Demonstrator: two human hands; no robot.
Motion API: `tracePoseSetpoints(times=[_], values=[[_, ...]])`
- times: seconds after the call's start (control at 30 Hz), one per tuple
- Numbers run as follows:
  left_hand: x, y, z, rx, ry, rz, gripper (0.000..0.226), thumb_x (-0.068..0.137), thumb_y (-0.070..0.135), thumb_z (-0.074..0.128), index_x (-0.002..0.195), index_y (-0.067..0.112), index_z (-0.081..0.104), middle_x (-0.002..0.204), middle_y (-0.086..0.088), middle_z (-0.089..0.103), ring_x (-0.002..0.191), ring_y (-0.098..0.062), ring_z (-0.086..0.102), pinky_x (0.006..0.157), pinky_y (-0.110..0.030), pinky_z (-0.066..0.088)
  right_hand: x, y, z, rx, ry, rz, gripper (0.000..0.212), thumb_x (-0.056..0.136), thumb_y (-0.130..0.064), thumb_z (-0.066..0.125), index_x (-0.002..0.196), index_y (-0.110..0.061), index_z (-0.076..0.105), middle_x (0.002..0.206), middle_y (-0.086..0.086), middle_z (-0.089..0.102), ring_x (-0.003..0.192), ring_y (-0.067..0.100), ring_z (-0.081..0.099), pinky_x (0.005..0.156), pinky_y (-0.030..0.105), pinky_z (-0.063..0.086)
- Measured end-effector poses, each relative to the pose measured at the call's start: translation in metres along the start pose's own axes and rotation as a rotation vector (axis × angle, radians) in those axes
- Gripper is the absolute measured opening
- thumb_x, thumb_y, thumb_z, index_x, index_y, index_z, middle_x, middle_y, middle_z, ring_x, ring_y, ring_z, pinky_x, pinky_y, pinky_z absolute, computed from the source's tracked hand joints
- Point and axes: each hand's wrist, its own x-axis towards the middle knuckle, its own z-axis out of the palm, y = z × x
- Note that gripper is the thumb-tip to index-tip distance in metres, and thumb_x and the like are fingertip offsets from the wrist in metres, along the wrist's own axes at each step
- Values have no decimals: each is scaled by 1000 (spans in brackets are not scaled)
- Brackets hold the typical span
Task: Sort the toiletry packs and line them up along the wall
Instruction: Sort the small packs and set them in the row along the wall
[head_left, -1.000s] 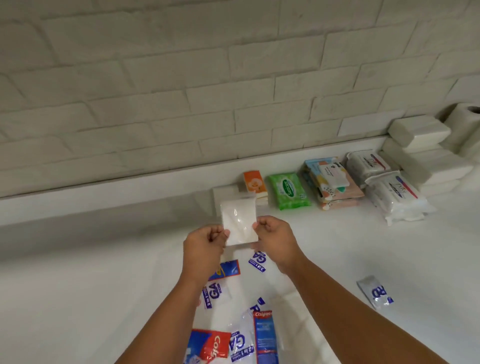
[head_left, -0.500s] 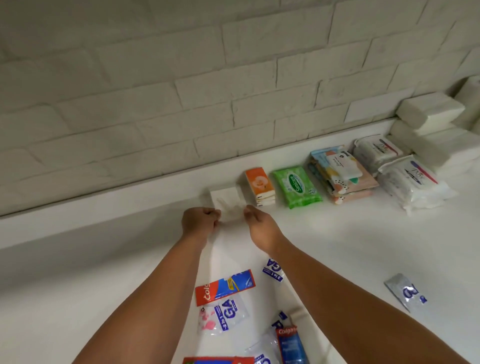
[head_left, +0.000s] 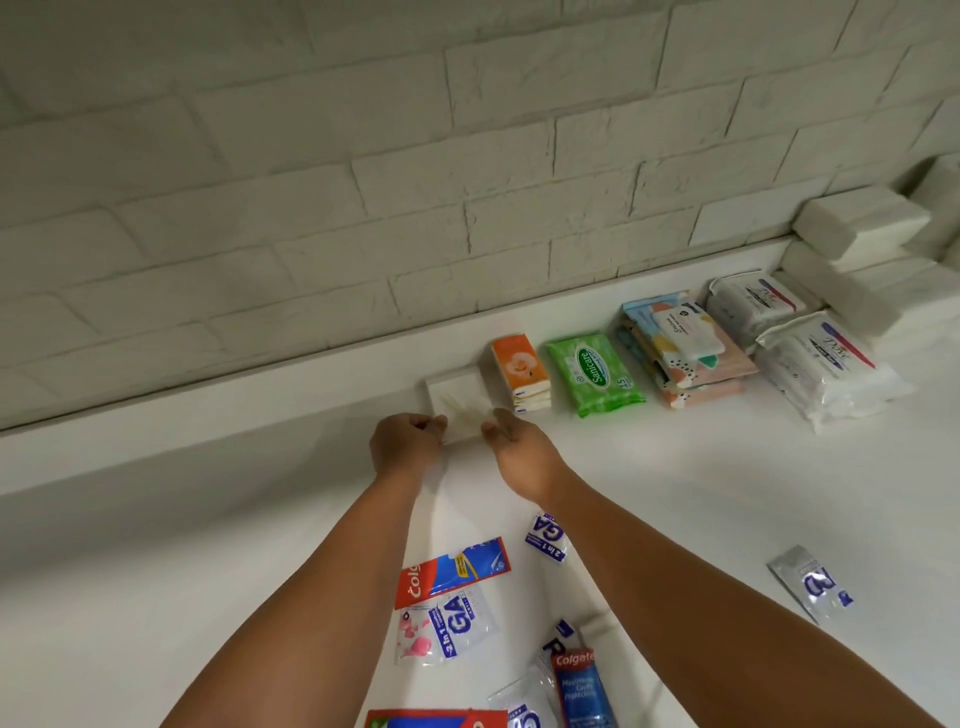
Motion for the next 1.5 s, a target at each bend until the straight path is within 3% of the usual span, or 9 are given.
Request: tracePoseSetpoints(times=[0.13, 0.33, 0.47, 0.57, 0.77, 0.93, 1.1, 1.3, 1.5], values=[[-26, 3, -10, 43, 41, 75, 23, 90, 37, 67, 99, 18, 76, 94, 3, 75, 90, -18, 67, 80, -26, 48, -11, 2, -7, -1, 17, -27, 52, 100, -41, 46, 144, -13, 44, 145, 12, 50, 132, 27, 48, 111, 34, 34], [-110, 13, -13, -49, 23, 258, 4, 89, 20, 68, 88, 22, 71, 81, 15, 70, 78, 0, 65, 69, -5, 43, -63, 14, -38, -11, 8, -123, 43, 97, -37, 55, 136, -20, 55, 136, 2, 59, 120, 16, 58, 98, 27, 45], [-169, 12, -6, -38, -34, 323, 10, 89, 28, 71, 97, 22, 73, 87, 11, 73, 74, -2, 67, 75, -15, 50, -109, 37, -64, -104, 36, -185, 32, 96, -34, 57, 126, -24, 63, 126, -6, 65, 111, 11, 62, 96, 22, 45], [-212, 14, 4, 2, -67, 356, 11, 89, 23, 72, 99, 20, 74, 90, 10, 73, 72, 1, 65, 69, -4, 43, -143, 62, -82, -162, 74, -210, 26, 95, -29, 58, 119, -25, 66, 120, -8, 68, 104, 9, 64, 94, 22, 48], [-286, 12, 37, 73, -201, 362, 17, 85, 26, 76, 102, 25, 70, 97, 12, 66, 75, -1, 61, 69, -4, 42, -200, 119, -107, -255, 120, -233, 21, 90, -22, 63, 110, -24, 69, 112, -10, 68, 97, 7, 64, 92, 23, 49], [-322, -3, 72, 264, -271, 364, 46, 79, 35, 80, 121, 22, 66, 114, 7, 60, 108, -12, 58, 93, -16, 41, -237, 167, -115, -381, 140, -255, 22, 88, -21, 65, 109, -23, 67, 108, -10, 65, 102, 11, 59, 90, 24, 49], [-341, -3, 92, 485, -215, 318, 74, 81, 46, 75, 144, 21, 44, 138, 3, 44, 127, -18, 40, 104, -26, 36, -255, 195, -114, -597, 167, -367, 29, 74, -30, 78, 101, -24, 72, 110, -9, 64, 102, 15, 59, 86, 29, 53], [-345, 6, 102, 567, -219, 235, 56, 81, 46, 76, 127, 22, 55, 122, -1, 57, 113, -21, 52, 97, -32, 43, -263, 204, -119, -674, 193, -467, 26, 73, -33, 73, 98, -25, 73, 115, -7, 64, 106, 17, 60, 85, 33, 53], [-361, 17, 102, 312, -190, 188, 24, 83, 31, 77, 102, 22, 66, 89, 10, 68, 81, -10, 63, 67, -20, 45, -261, 204, -128, -600, 174, -446, 29, 88, -39, 57, 104, -22, 73, 118, -6, 65, 109, 18, 57, 90, 33, 50]])
